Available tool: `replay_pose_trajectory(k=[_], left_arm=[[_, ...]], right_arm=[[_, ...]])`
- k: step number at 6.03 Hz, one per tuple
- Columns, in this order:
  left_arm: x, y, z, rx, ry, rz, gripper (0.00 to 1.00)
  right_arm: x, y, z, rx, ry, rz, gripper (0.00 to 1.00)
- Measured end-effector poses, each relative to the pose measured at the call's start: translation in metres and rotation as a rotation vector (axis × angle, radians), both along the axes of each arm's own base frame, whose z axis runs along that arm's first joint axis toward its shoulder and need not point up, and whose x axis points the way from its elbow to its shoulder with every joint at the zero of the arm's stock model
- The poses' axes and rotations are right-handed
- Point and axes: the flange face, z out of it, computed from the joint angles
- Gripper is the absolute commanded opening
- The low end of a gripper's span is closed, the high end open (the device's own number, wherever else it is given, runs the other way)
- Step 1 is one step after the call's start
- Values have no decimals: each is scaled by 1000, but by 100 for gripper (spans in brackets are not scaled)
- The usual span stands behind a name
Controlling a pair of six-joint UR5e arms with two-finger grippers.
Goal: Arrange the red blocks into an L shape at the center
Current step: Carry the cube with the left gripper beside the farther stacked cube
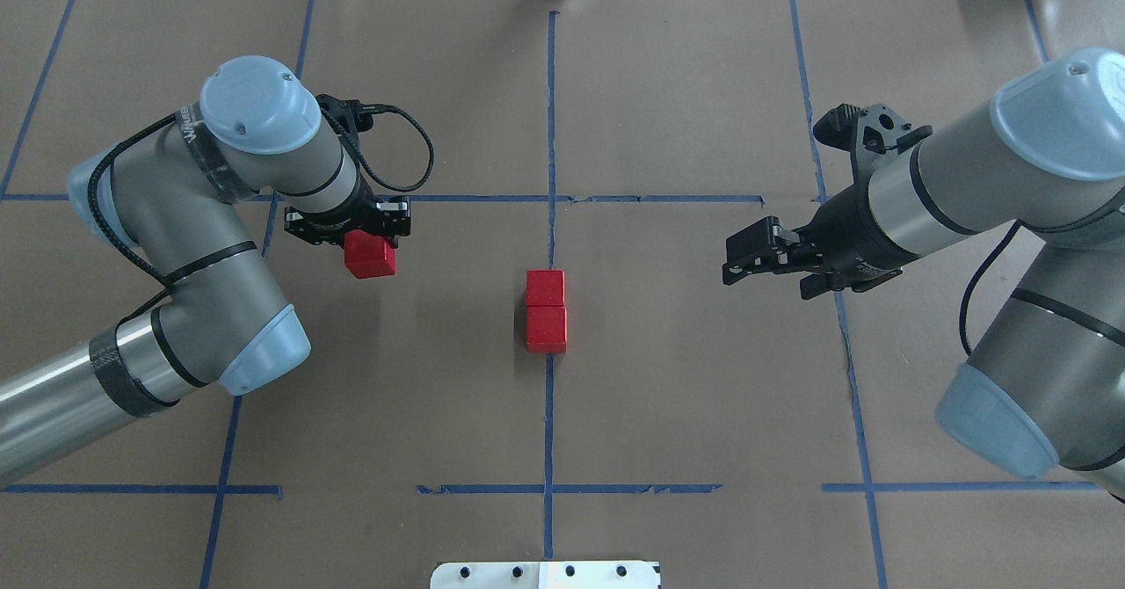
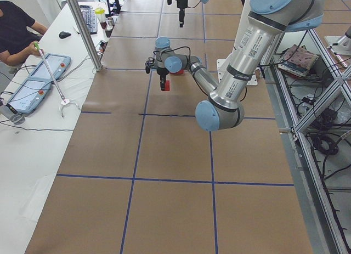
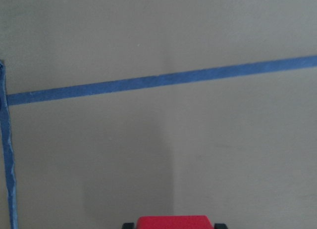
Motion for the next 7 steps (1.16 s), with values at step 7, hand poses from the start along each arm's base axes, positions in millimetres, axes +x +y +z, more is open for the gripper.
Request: replay_pose_trajectory(k=[7], left_arm=[[84,56,-47,-761,75,-817,0]], right_arm=[[1,0,3,-4,5,6,100]])
